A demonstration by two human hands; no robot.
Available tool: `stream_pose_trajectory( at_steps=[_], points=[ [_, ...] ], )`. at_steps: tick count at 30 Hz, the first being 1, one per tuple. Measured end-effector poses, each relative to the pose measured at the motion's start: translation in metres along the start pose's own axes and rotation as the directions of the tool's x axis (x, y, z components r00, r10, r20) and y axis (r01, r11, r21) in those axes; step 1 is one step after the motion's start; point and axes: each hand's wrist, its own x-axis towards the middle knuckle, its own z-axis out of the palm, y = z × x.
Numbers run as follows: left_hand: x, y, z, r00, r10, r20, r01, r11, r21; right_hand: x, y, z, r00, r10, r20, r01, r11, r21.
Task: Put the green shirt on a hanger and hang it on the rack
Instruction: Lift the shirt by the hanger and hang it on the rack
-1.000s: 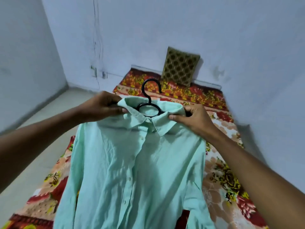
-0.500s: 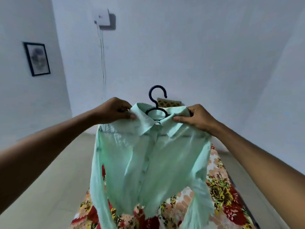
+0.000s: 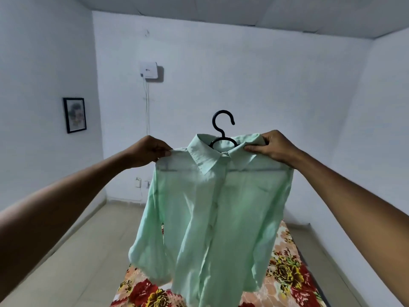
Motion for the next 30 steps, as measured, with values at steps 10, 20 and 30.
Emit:
stream_pose_trajectory(
  at_steps=[10, 20, 30],
  points=[
    [-0.013, 0.028, -0.005, 0.996, -0.064, 0.067, 0.072, 0.989, -0.126, -0.022, -0.011, -0.042, 0.999, -0.019, -0.044, 0.021, 1.0, 0.023],
    [0.002, 0.07, -0.006, 0.997, 0.057, -0.054, -0.052, 0.995, 0.083, -0.028, -0.018, -0.043, 0.994, -0.078, -0.076, 0.085, 0.992, 0.096],
    [0.036, 0.154, 0.021, 0.984, 0.179, -0.008, -0.177, 0.978, 0.108, -0.027, -0.03, -0.035, 0.989, -0.135, -0.062, 0.139, 0.987, 0.077]
  ],
)
